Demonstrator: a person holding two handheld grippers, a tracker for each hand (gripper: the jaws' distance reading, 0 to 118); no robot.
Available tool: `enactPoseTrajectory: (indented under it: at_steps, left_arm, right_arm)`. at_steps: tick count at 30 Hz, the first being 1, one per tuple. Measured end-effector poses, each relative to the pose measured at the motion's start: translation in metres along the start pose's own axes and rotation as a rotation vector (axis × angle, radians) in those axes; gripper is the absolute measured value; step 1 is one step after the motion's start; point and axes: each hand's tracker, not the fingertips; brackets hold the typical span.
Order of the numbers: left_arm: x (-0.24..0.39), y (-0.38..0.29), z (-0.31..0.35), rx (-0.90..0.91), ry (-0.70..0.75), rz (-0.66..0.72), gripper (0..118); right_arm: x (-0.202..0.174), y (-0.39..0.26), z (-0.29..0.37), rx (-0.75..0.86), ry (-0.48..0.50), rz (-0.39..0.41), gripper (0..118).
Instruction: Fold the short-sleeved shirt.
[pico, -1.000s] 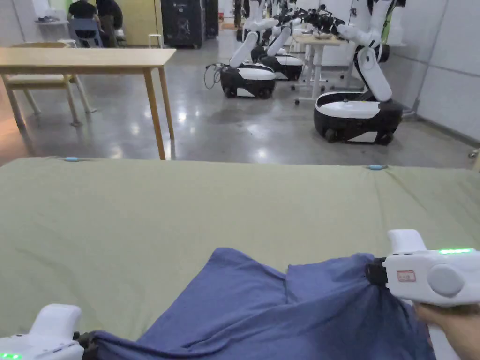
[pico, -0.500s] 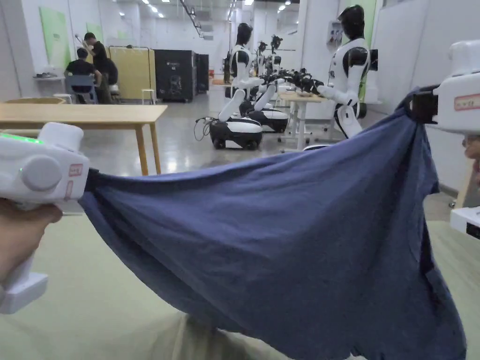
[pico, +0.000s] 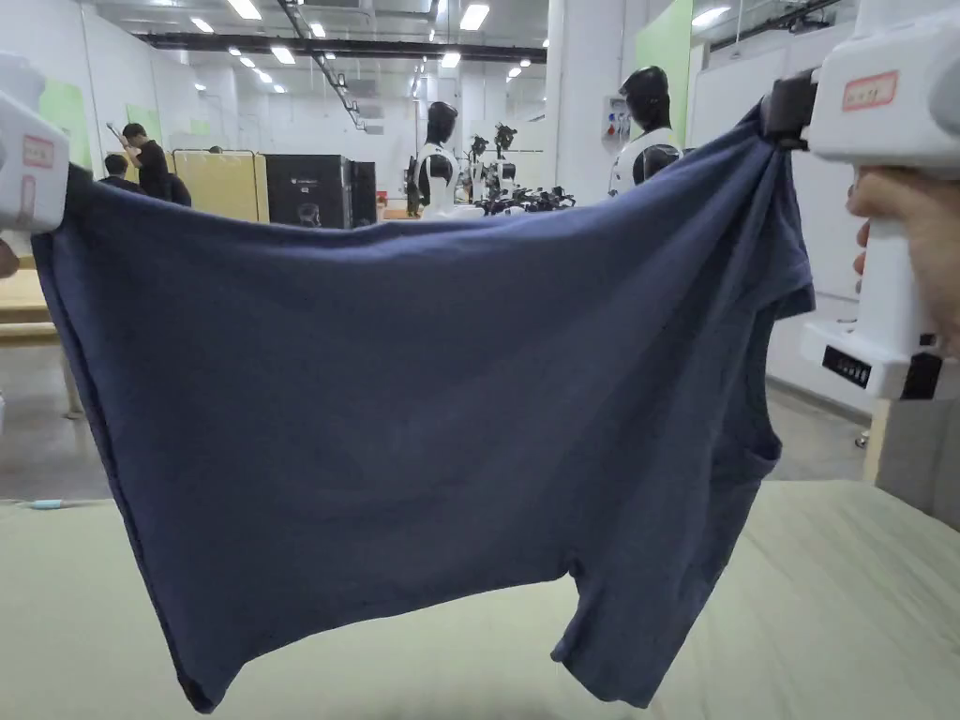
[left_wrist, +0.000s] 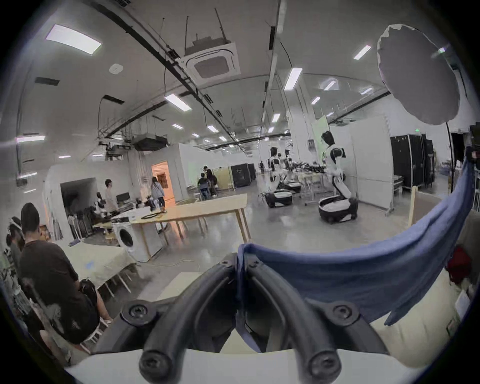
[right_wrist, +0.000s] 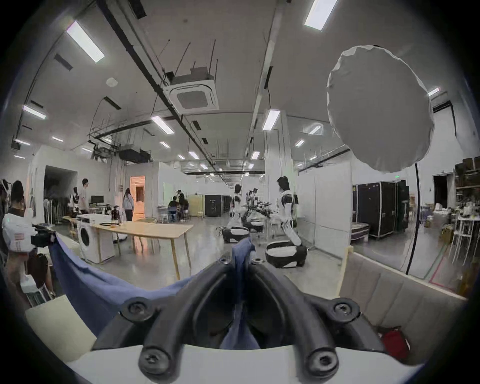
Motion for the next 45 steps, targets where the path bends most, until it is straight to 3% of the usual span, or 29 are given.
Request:
enactPoseTrajectory:
  at_steps: [2,5,9,14,19,25,28,31,32,33,34,35,36,39,42,45]
  left_arm:
    - [0.006,-0.032,-0.007,-0.039,-0.002,-0.01,2]
    - [0.009,-0.092,-0.021,-0.09,-0.027,0.112,2]
    - [0.02,-0.142,-0.002,-0.101,-0.009,0.103,2]
    - [0.021,-0.179,0.057,-0.127,-0.092,0.113,2]
    - [0.012,-0.243,0.14,-0.255,-0.248,0.132,2]
    - [0.014,-0.381,0.231,-0.525,-0.319,0.023,3]
    - [0.008,-0.454,0.251,-0.695,-0.31,0.068,3]
    - [0.0,-0.497,0.258,-0.81,-0.295,0.104,3]
    - [-0.001,-0.501,0.261,-0.772,-0.302,0.106,5]
    - [-0.003,-0.498,0.265,-0.733,-0.3,0.122,23]
    - [-0.001,-0.489,0.269,-0.692,-0.262,0.116,52]
    - [0.001,-0.481,0.274,-0.664,-0.234,0.109,90]
    - [0.004,-0.471,0.281,-0.626,-0.228,0.108,118]
    - [0.03,-0.439,0.313,-0.4,-0.291,0.074,118]
    - [0.076,-0.425,0.329,-0.406,-0.351,-0.007,116]
    - [0.114,-0.432,0.343,-0.399,-0.368,-0.032,113]
  right_arm:
    - [0.001,-0.034,-0.007,-0.033,-0.012,-0.007,8]
    - [0.001,-0.086,-0.013,-0.086,-0.036,-0.012,8]
    - [0.007,-0.12,0.01,-0.121,-0.052,0.001,8]
    - [0.025,-0.138,0.082,-0.15,-0.003,-0.031,8]
    - [0.035,-0.186,0.189,-0.247,0.019,0.006,8]
    - [0.04,-0.311,0.308,-0.527,0.049,0.111,8]
    - [0.046,-0.387,0.34,-0.713,0.04,0.196,8]
    - [0.05,-0.439,0.355,-0.878,0.019,0.163,8]
    - [0.051,-0.445,0.356,-0.899,0.013,0.159,8]
    - [0.051,-0.448,0.357,-0.921,0.008,0.17,20]
    - [0.052,-0.445,0.356,-0.911,0.001,0.179,53]
    - [0.049,-0.437,0.362,-0.87,0.01,0.167,94]
    - [0.042,-0.428,0.367,-0.812,0.016,0.161,112]
    - [0.0,-0.395,0.38,-0.654,0.068,0.125,112]
    - [-0.06,-0.391,0.385,-0.527,0.094,0.106,112]
    - [-0.111,-0.403,0.384,-0.531,0.112,0.133,112]
